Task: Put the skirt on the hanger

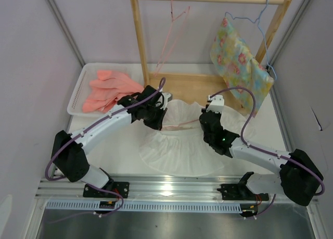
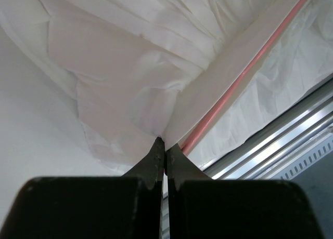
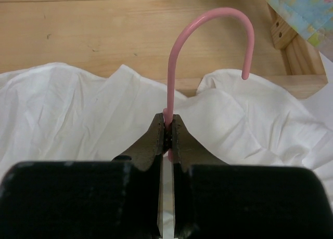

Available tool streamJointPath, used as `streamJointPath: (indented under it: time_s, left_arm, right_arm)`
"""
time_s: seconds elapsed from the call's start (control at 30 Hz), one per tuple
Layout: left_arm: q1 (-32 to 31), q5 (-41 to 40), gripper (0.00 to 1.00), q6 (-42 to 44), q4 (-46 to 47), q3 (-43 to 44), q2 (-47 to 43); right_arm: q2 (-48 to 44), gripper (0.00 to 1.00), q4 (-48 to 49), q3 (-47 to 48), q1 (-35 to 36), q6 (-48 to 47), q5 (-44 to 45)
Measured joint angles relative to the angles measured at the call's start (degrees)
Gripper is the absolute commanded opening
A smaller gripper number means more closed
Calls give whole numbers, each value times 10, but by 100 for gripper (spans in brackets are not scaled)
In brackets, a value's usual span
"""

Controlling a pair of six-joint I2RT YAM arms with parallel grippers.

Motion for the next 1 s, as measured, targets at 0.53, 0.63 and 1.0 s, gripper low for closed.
streamJointPath:
  time_s: [0.53, 0.63, 1.0]
  left_arm:
    - [-55, -37, 0, -26, -40, 116, 69]
    - [-57, -26, 0, -39, -26, 116, 84]
    - [-44, -21, 0, -105, 27, 128, 45]
  right_arm:
    - [54, 0, -31, 30, 125, -29, 87]
    - [51, 0, -69, 58, 131, -21, 87]
    - [64, 0, -168, 180, 97, 26, 56]
